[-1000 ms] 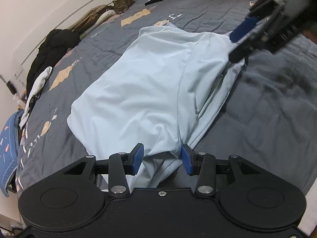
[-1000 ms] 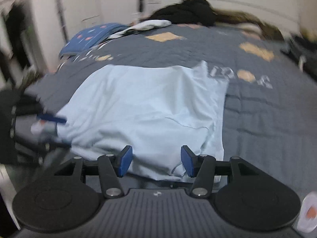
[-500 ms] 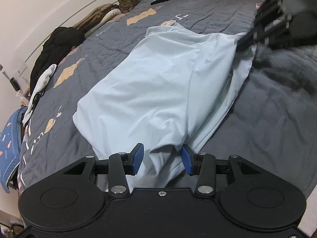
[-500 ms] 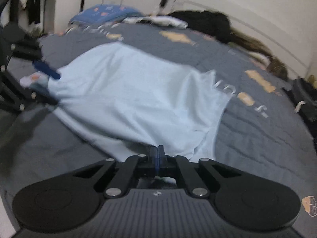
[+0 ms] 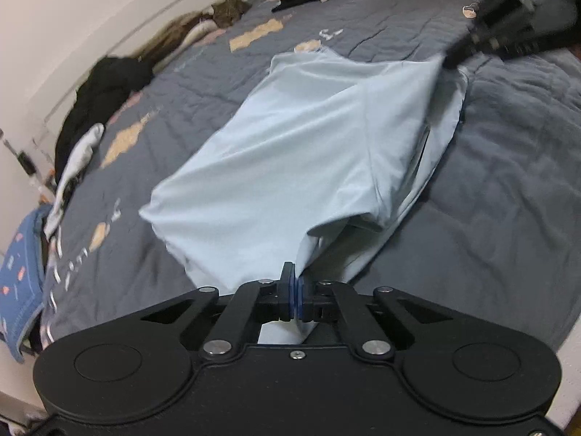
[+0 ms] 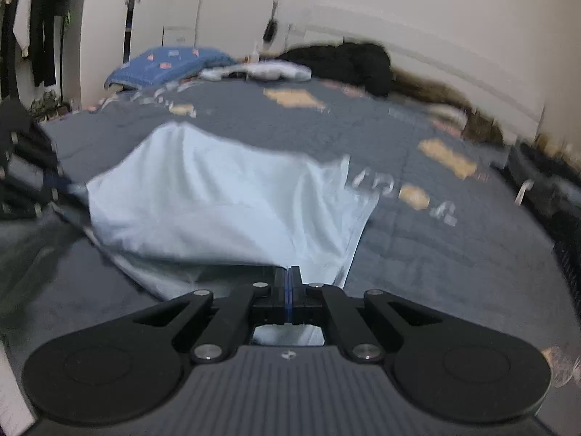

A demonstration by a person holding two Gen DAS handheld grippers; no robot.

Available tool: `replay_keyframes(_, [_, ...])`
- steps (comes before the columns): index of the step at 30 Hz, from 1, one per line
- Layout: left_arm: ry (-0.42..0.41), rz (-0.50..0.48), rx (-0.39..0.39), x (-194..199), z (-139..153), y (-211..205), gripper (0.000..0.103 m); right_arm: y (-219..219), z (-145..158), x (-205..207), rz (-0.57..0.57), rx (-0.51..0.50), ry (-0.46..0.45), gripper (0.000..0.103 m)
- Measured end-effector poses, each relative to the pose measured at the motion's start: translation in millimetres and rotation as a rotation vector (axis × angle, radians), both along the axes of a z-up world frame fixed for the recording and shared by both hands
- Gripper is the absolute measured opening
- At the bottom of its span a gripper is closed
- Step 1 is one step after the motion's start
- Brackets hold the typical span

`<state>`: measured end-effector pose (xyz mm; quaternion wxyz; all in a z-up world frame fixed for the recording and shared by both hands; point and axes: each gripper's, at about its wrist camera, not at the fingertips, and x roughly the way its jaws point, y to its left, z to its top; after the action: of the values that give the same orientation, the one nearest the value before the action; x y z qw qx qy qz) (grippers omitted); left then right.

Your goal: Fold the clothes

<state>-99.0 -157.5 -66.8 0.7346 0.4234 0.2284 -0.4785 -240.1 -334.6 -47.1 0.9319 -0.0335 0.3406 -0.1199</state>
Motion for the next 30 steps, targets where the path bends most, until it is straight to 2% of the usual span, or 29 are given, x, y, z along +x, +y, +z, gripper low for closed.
replay_keyframes(4, [-0.003, 0.016, 0.014, 3.3, 0.9, 4.6, 0.003, 4.5, -7.6, 4.0, 0.034, 0.04, 0.036, 0.0])
replay_keyframes(7, [-0.068, -0.014, 0.017, -6.4, -2.4, -1.7, 0.007, 6.6, -5.9, 5.0, 0.036, 0.035, 0.029, 0.0])
replay_keyframes(10, [-0.118, -0.048, 0.015, -16.3, -11.0, -10.4, 0.024, 6.3, -7.9, 5.5, 0.036, 0.041, 0.031, 0.002])
replay_keyframes(11, [-0.135, -0.059, 0.017, -19.0, -14.1, -12.8, 0.026, 7.9, -8.6, 5.7, 0.041, 0.033, 0.029, 0.004])
replay_keyframes(13, [-0.166, -0.069, 0.014, -21.8, -18.3, -15.6, 0.026, 10.6, -10.2, 7.1, 0.051, 0.016, 0.031, 0.005])
replay_keyframes(15, [-0.152, -0.068, 0.007, -21.1, -17.9, -16.0, 0.025, 11.9, -11.3, 8.6, 0.06, 0.001, 0.028, 0.007])
replay_keyframes(16, [-0.146, -0.068, 0.005, -20.5, -17.2, -15.7, 0.021, 12.8, -12.4, 9.3, 0.065, -0.005, 0.025, 0.012])
replay_keyframes(17, [-0.142, -0.069, 0.005, -19.6, -15.8, -14.7, 0.01, 13.1, -13.7, 11.2, 0.067, -0.013, 0.025, 0.016])
replay_keyframes(20, [-0.143, -0.077, 0.01, -18.2, -11.4, -10.3, 0.002, 15.1, -19.8, 18.3, 0.078, -0.03, 0.043, 0.014])
replay_keyframes(22, [-0.175, -0.082, 0.04, -18.5, -9.9, -6.3, 0.002, 14.4, -22.6, 21.3, 0.06, -0.045, 0.051, 0.003])
replay_keyframes(27, [-0.243, -0.073, 0.158, -11.9, -18.8, 1.0, 0.002, 11.7, -22.5, 21.8, 0.031, -0.075, 0.052, 0.001])
replay_keyframes(30, [-0.227, -0.083, 0.207, -13.1, -26.4, 1.9, 0.004, 16.0, -29.8, 21.1, 0.071, -0.096, 0.111, 0.001])
